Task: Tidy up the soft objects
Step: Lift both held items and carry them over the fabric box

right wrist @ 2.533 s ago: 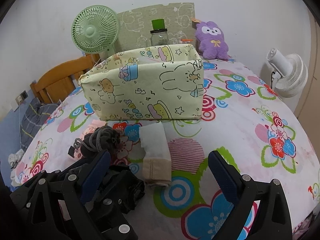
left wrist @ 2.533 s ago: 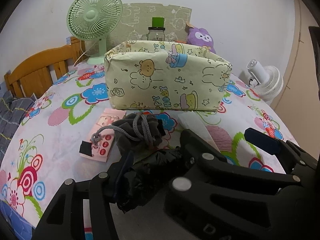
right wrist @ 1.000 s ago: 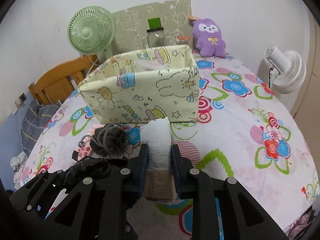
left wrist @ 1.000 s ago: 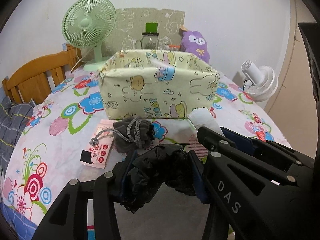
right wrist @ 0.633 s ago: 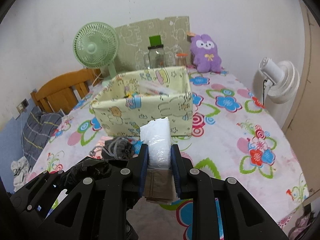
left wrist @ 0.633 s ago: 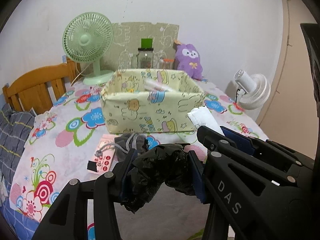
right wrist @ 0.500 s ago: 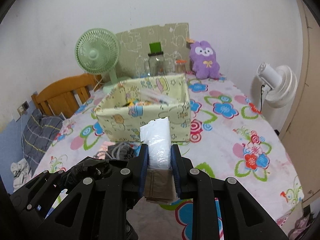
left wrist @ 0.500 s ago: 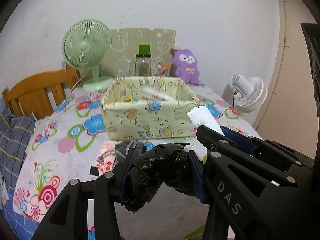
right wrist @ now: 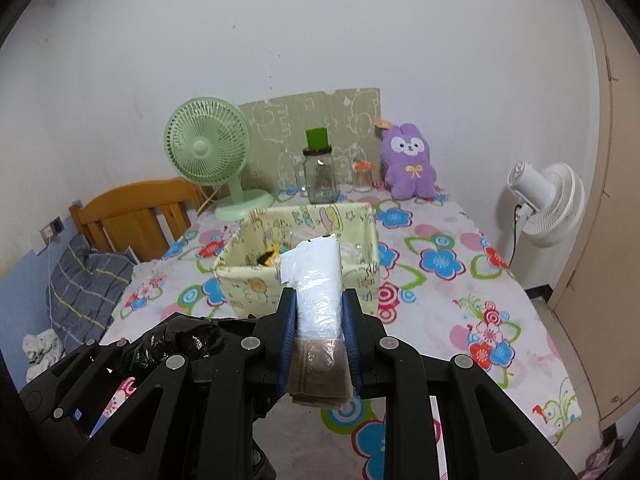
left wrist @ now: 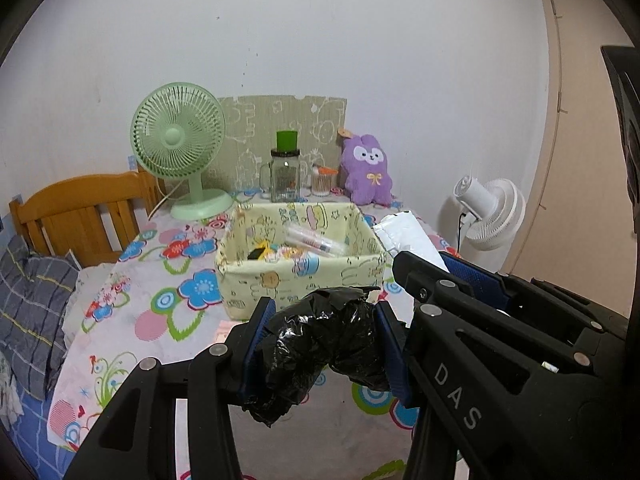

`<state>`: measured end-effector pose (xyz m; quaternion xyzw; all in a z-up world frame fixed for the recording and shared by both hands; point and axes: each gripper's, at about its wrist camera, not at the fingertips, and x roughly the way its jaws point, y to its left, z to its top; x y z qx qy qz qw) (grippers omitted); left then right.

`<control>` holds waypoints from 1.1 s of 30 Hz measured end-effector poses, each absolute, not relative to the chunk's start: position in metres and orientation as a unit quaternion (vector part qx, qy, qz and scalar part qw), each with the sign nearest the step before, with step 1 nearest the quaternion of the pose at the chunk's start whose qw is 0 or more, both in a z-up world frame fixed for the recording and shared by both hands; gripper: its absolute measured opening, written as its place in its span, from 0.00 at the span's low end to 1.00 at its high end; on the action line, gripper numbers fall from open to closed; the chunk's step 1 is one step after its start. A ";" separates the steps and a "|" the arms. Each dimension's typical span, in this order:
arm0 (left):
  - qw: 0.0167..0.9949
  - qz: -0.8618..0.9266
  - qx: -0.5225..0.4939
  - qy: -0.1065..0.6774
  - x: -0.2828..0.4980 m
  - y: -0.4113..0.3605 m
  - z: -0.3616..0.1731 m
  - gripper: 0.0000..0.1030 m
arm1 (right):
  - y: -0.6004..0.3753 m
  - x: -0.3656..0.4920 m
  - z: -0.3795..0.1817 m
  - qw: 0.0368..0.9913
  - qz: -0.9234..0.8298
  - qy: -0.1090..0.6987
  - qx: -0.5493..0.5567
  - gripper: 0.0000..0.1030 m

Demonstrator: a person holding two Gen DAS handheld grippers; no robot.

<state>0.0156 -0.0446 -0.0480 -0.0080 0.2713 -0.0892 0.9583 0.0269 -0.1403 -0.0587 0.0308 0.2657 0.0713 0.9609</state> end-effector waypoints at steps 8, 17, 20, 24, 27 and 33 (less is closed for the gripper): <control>0.961 -0.088 -0.008 0.263 0.018 -0.042 -0.040 0.50 | -0.137 0.028 -0.048 0.963 0.073 0.257 0.028 0.25; 0.962 -0.090 -0.008 0.257 0.027 -0.041 -0.033 0.50 | -0.136 0.039 -0.041 0.965 0.071 0.251 0.027 0.25; 0.962 -0.090 -0.008 0.258 0.031 -0.040 -0.032 0.50 | -0.135 0.044 -0.039 0.965 0.071 0.252 0.027 0.25; 0.961 -0.088 -0.009 0.261 0.039 -0.040 -0.031 0.50 | -0.134 0.054 -0.039 0.964 0.073 0.255 0.027 0.25; 0.961 -0.088 -0.009 0.264 0.048 -0.039 -0.032 0.50 | -0.133 0.063 -0.040 0.963 0.073 0.258 0.027 0.25; 0.959 -0.086 -0.011 0.269 0.066 -0.037 -0.033 0.50 | -0.130 0.083 -0.041 0.962 0.074 0.264 0.026 0.25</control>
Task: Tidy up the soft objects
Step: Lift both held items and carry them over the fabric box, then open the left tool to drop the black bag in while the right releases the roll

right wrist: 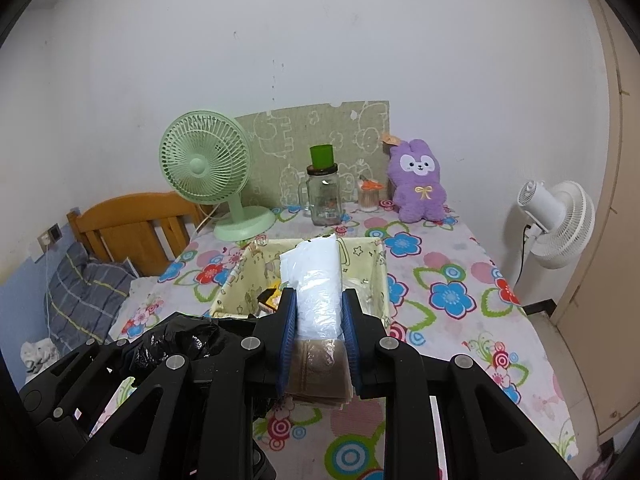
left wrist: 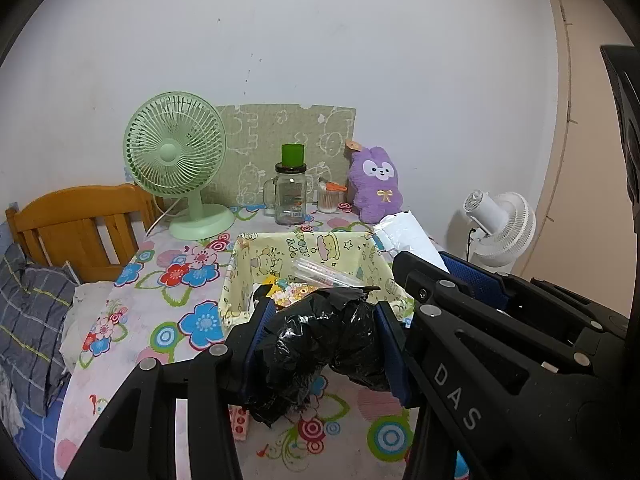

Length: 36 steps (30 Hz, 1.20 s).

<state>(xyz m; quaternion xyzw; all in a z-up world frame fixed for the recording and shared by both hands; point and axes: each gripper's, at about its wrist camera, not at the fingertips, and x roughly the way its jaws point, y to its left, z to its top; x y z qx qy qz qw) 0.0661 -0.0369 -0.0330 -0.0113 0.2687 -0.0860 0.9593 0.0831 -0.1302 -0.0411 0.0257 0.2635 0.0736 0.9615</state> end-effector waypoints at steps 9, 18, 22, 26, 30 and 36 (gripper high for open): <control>0.957 -0.079 -0.012 0.280 0.097 -0.034 -0.040 0.50 | -0.127 0.116 -0.048 0.958 0.073 0.275 0.027 0.25; 0.956 -0.073 -0.011 0.285 0.126 -0.030 -0.045 0.50 | -0.123 0.146 -0.052 0.957 0.075 0.280 0.027 0.25; 0.955 -0.071 -0.011 0.288 0.140 -0.029 -0.047 0.50 | -0.121 0.162 -0.054 0.955 0.077 0.284 0.027 0.25; 0.954 -0.070 -0.011 0.291 0.152 -0.027 -0.051 0.50 | -0.119 0.174 -0.058 0.954 0.078 0.287 0.027 0.25; 0.954 -0.069 -0.012 0.292 0.163 -0.025 -0.055 0.50 | -0.118 0.186 -0.062 0.954 0.079 0.288 0.027 0.25; 0.954 -0.066 -0.009 0.293 0.181 -0.023 -0.060 0.50 | -0.116 0.205 -0.069 0.953 0.079 0.290 0.027 0.25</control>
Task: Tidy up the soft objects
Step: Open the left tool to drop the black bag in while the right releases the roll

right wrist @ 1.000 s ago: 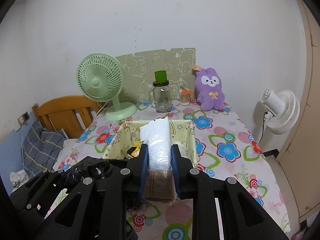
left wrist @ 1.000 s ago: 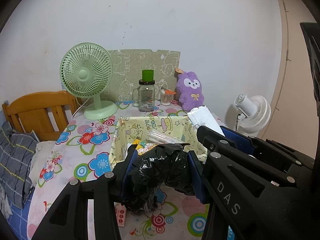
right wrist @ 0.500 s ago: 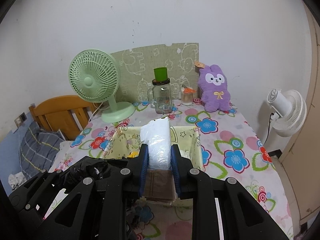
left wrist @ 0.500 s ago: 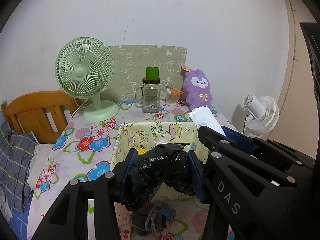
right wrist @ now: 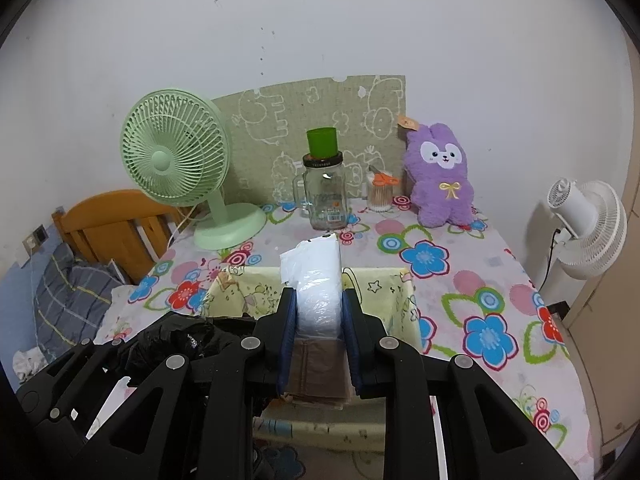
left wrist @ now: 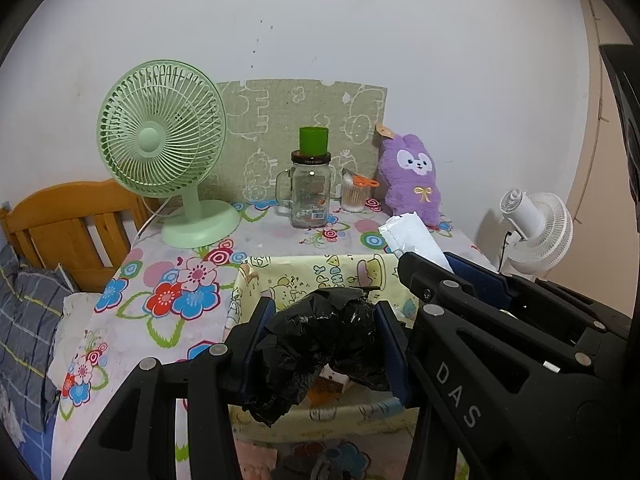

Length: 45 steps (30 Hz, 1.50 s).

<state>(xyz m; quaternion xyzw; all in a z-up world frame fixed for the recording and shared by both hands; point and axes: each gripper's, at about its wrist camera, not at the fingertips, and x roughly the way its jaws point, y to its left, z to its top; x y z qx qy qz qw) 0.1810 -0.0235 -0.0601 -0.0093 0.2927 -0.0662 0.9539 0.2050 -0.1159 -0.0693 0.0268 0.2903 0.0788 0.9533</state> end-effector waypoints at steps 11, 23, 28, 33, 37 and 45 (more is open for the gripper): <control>0.942 -0.067 -0.022 0.329 0.214 -0.018 -0.081 0.53 | -0.114 0.240 -0.090 0.941 0.095 0.322 0.037 0.25; 0.929 -0.059 -0.030 0.363 0.234 -0.012 -0.098 0.82 | -0.107 0.258 -0.107 0.932 0.105 0.344 0.032 0.25; 0.929 -0.062 -0.028 0.363 0.235 -0.012 -0.099 0.85 | -0.106 0.262 -0.109 0.931 0.103 0.349 0.029 0.25; 0.928 -0.058 -0.026 0.368 0.237 -0.011 -0.099 0.84 | -0.106 0.265 -0.111 0.925 0.111 0.363 0.030 0.26; 0.927 -0.056 -0.026 0.370 0.238 -0.012 -0.099 0.85 | -0.105 0.267 -0.112 0.924 0.106 0.365 0.024 0.30; 0.927 -0.054 -0.024 0.369 0.237 -0.014 -0.097 0.86 | -0.106 0.263 -0.108 0.928 0.084 0.362 0.007 0.66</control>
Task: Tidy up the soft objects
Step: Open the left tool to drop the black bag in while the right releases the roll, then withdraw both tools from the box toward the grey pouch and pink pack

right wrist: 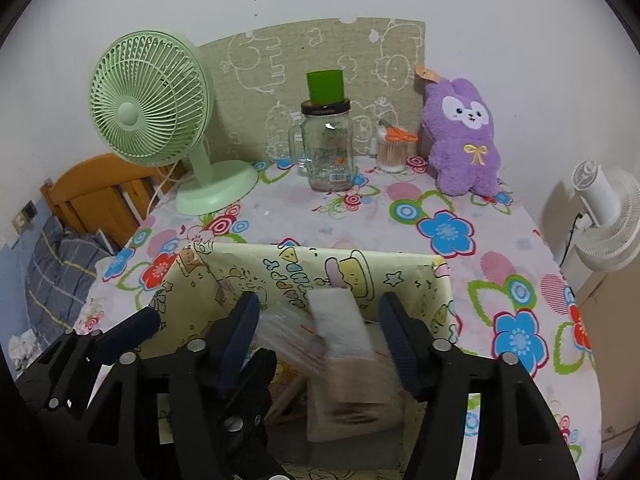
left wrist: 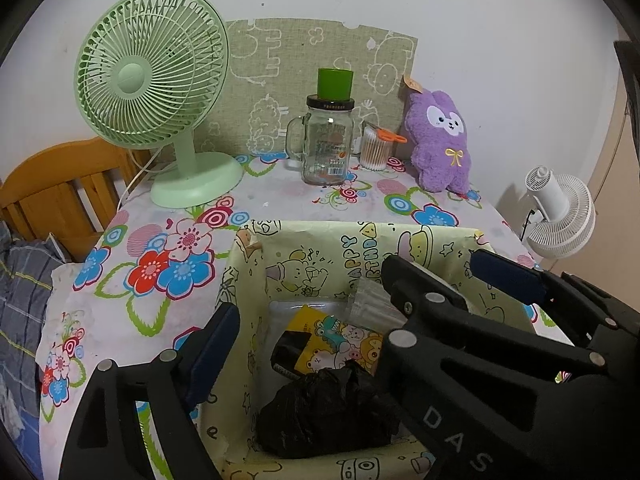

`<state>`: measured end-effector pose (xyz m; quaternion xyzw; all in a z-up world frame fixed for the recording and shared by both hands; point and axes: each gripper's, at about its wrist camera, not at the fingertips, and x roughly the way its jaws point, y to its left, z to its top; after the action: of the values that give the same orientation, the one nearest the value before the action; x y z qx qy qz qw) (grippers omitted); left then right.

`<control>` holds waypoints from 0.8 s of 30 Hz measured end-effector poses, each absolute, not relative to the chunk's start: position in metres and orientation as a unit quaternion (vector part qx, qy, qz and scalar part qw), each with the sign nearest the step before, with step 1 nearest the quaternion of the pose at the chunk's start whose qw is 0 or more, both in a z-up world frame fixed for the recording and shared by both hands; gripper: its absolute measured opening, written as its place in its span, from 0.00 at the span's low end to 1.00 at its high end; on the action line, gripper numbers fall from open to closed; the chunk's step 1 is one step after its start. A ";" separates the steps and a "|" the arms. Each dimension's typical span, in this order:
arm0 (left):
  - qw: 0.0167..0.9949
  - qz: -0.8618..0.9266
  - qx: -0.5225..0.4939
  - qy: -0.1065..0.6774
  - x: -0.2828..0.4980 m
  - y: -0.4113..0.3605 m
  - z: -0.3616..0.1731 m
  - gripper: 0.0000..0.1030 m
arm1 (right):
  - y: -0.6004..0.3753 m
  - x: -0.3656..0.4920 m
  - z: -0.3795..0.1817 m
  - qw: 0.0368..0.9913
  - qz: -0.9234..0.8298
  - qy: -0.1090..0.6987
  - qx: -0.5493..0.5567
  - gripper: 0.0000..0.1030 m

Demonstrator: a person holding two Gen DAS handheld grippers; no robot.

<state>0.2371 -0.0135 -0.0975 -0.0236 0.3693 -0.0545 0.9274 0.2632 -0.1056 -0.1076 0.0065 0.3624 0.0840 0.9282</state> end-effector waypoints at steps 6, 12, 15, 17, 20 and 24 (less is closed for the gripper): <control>0.931 -0.053 -0.017 0.360 0.228 -0.016 -0.090 0.89 | -0.109 0.256 -0.101 0.930 0.084 0.358 0.010 0.82; 0.936 -0.049 -0.013 0.349 0.217 -0.018 -0.079 0.95 | -0.112 0.241 -0.088 0.935 0.084 0.343 0.011 0.88; 0.939 -0.047 -0.009 0.341 0.209 -0.020 -0.072 0.96 | -0.114 0.232 -0.081 0.938 0.082 0.336 0.011 0.89; 0.942 -0.045 -0.005 0.332 0.202 -0.021 -0.066 0.97 | -0.115 0.226 -0.076 0.940 0.081 0.332 0.013 0.90; 0.945 -0.047 -0.003 0.322 0.193 -0.023 -0.059 0.97 | -0.116 0.215 -0.068 0.944 0.081 0.321 0.013 0.90; 0.950 -0.048 0.000 0.308 0.180 -0.025 -0.049 0.98 | -0.120 0.199 -0.057 0.948 0.080 0.308 0.015 0.92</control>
<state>0.1799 -0.0252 -0.0487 0.0005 0.3084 -0.0483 0.9500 0.1991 -0.1196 -0.0569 0.0151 0.3077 0.0801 0.9480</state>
